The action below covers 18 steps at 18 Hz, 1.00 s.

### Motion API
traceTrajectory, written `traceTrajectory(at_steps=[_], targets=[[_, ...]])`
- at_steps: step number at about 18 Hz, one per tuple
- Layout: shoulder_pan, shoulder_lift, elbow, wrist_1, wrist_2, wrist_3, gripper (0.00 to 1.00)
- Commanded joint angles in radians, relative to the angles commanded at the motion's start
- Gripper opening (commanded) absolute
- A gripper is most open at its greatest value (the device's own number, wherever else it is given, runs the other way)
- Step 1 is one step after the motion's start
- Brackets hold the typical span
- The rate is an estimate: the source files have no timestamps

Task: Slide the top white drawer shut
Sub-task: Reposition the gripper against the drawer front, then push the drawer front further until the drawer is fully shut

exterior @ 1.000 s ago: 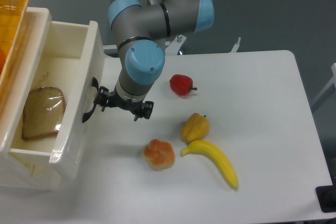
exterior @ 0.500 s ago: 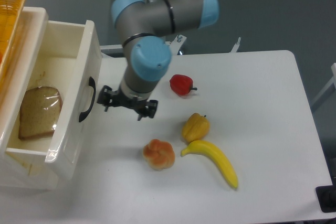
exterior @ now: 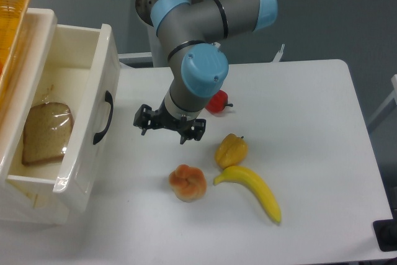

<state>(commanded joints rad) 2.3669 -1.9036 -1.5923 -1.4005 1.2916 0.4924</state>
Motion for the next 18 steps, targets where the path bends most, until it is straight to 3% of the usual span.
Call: traceTrajectory(at_steps=[10, 18], targets=[[-0.043, -0.048, -0.018, 0.003, -0.006, 0.002, 1.00], [-0.071, -0.046, -0.029, 0.003, -0.009, 0.002, 1.00]])
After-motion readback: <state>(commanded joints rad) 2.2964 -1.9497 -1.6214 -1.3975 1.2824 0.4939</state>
